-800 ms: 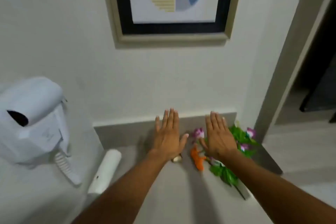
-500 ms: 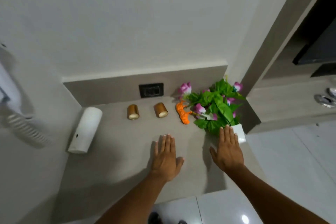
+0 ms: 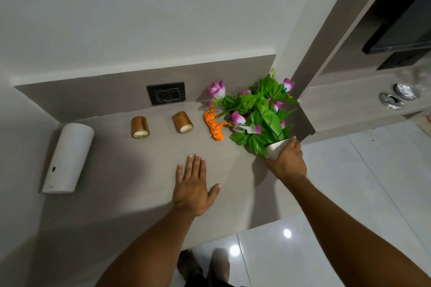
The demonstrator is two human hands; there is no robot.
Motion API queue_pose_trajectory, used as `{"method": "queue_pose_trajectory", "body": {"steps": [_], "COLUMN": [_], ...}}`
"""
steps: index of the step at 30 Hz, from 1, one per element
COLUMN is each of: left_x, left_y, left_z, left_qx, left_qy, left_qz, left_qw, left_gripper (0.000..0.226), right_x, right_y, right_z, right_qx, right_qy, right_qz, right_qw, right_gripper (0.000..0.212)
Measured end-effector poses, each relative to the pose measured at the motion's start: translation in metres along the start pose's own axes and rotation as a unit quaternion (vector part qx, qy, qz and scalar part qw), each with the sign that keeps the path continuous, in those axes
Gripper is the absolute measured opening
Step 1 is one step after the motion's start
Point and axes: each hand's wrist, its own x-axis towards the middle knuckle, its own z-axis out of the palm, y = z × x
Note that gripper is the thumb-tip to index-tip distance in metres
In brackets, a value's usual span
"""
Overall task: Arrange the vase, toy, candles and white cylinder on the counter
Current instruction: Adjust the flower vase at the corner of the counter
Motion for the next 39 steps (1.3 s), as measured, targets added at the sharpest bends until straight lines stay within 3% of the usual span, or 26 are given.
{"method": "queue_pose_trajectory", "body": {"steps": [3,5,9,13,17,19,21,23,25,39], "left_x": [0.001,0.001,0.003,0.009,0.017,0.020,0.022,0.023,0.024,0.033], "left_y": [0.000,0.001,0.001,0.001,0.002,0.003,0.002,0.002,0.003,0.002], "left_z": [-0.002,-0.003,-0.003,-0.001,0.000,0.001,0.002,0.003,0.005,0.009], "left_qx": [0.001,-0.003,-0.009,-0.020,-0.020,-0.020,-0.021,-0.033,-0.047,-0.058], "left_qy": [-0.002,0.001,0.003,0.003,0.007,0.009,0.008,0.018,0.027,0.036], "left_qz": [-0.001,-0.002,-0.005,-0.011,-0.025,-0.035,-0.037,-0.042,-0.042,-0.056], "left_qw": [1.000,1.000,1.000,1.000,0.999,0.999,0.999,0.998,0.998,0.996], "left_gripper": [0.095,0.095,0.095,0.096,0.097,0.097,0.097,0.096,0.095,0.095], "right_x": [0.022,0.030,0.036,0.051,0.079,0.094,0.102,0.108,0.112,0.136], "right_y": [-0.007,-0.009,-0.004,-0.029,-0.055,-0.066,-0.082,-0.096,-0.107,-0.097], "right_z": [-0.018,-0.029,-0.041,-0.041,-0.023,-0.009,0.002,0.017,0.027,0.062], "right_qx": [0.041,0.084,0.254,0.417,0.522,0.498,0.443,0.463,0.509,0.421], "right_qy": [-0.041,-0.028,0.107,0.161,0.091,0.036,0.100,0.151,0.146,0.142], "right_qz": [0.081,0.107,0.046,0.000,0.009,0.006,0.004,0.002,0.014,0.001], "right_qw": [0.995,0.990,0.960,0.895,0.848,0.866,0.891,0.874,0.848,0.896], "right_gripper": [0.099,0.093,0.059,0.075,0.083,0.087,0.090,0.087,0.087,0.081]}}
